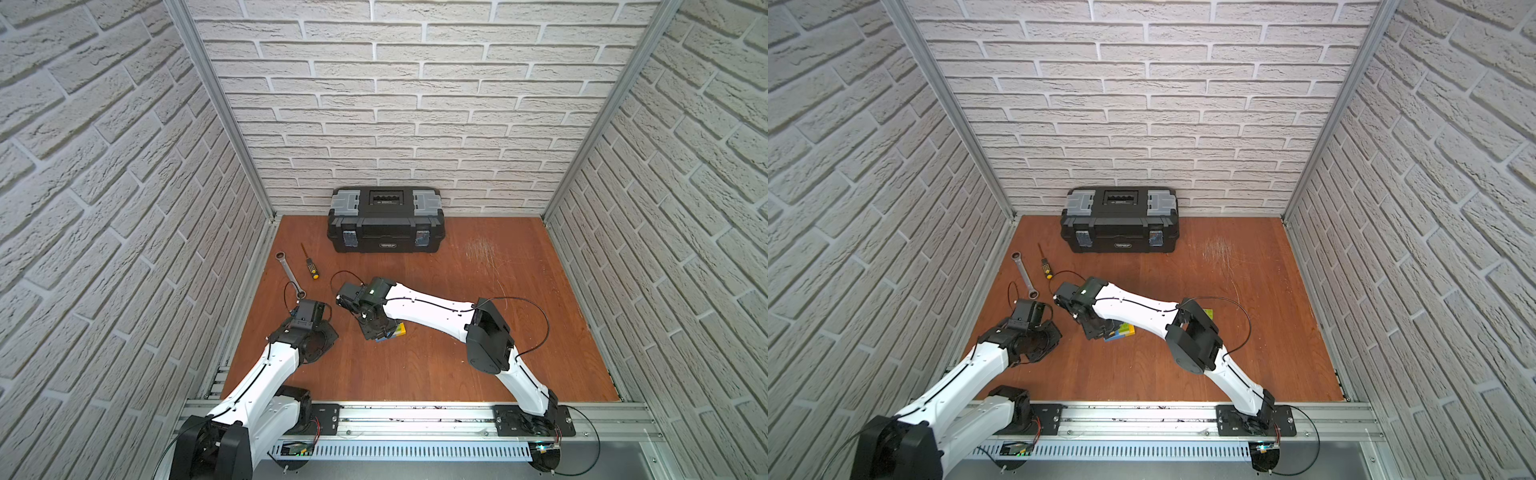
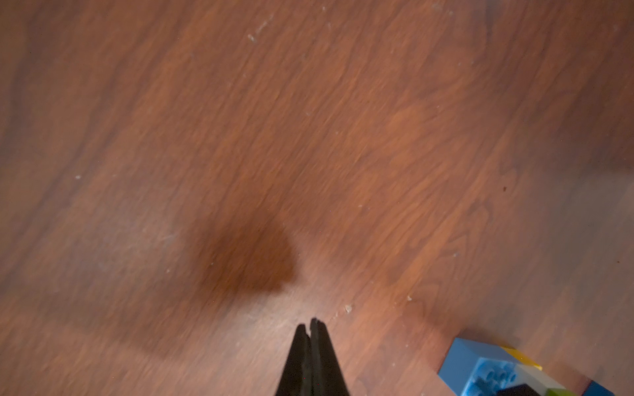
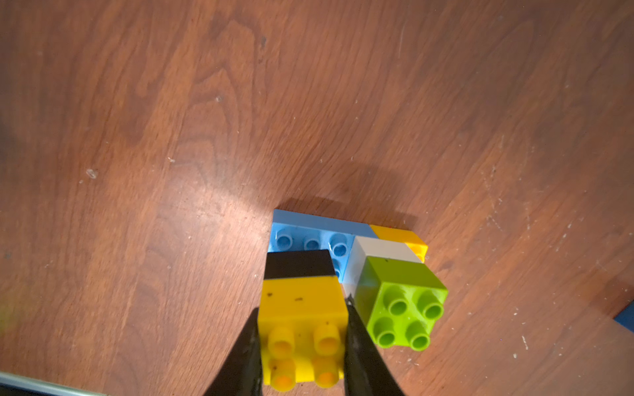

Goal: Assemble the number 4 with lego
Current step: Assemble the lego brick with the lego brick.

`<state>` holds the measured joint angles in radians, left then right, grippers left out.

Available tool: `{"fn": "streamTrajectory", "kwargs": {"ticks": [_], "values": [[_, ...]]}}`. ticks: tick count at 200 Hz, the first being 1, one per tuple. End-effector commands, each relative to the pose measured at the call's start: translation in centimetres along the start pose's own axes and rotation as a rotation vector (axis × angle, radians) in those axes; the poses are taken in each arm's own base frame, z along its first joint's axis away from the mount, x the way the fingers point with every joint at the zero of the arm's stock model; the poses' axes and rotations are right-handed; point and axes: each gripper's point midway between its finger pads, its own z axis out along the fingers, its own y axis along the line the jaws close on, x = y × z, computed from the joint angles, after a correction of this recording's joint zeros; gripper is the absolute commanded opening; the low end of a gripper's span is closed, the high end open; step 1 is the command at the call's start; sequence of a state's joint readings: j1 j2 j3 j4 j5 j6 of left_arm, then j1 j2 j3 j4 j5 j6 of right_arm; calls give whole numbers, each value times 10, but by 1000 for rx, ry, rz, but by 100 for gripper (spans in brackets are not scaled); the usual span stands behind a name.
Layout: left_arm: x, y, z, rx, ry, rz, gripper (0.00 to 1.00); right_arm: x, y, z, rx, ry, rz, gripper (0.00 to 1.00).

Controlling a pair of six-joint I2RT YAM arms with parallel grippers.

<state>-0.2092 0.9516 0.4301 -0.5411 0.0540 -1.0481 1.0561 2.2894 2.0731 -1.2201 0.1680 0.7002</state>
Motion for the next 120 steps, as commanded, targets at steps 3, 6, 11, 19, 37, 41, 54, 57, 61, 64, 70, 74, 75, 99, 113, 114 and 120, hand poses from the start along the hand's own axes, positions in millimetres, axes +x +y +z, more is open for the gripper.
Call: {"fn": "streamTrajectory", "kwargs": {"ticks": [3,6,11,19,37,41,54,57,61,64,70,74,75,99,113,114,120], "values": [[1,0,4,9,4,11,1,-4,4,-1,-13,0,19,2],[1,0,4,9,4,10,1,-5,4,0,-11,2,21,2],[1,0,5,9,5,11,1,-5,5,1,-9,2,22,2],[1,0,5,10,5,12,1,-6,4,2,-7,5,26,2],[2,0,6,7,9,15,1,-6,4,7,-4,18,38,2],[1,0,6,8,9,15,1,-5,4,8,-2,22,40,2],[2,0,7,7,11,14,1,-6,2,10,12,28,50,2],[2,0,7,7,12,16,1,-5,1,10,16,31,52,2],[2,-1,7,7,14,16,1,-5,1,11,17,31,54,2],[2,-1,7,7,14,18,1,-5,0,12,19,33,57,2],[3,-1,8,7,17,18,1,-4,0,13,22,37,63,2],[3,-1,8,8,16,18,1,-4,0,13,24,38,66,2],[3,-1,8,7,16,18,1,-5,-1,13,25,38,68,2],[3,-2,8,10,19,20,1,-4,-6,17,48,49,95,2],[3,-2,9,9,22,24,1,-3,-9,18,60,48,107,2],[3,-2,9,10,22,24,1,-4,-9,18,60,49,109,2],[4,-2,9,10,24,24,1,-4,-10,18,65,47,114,2]]}}
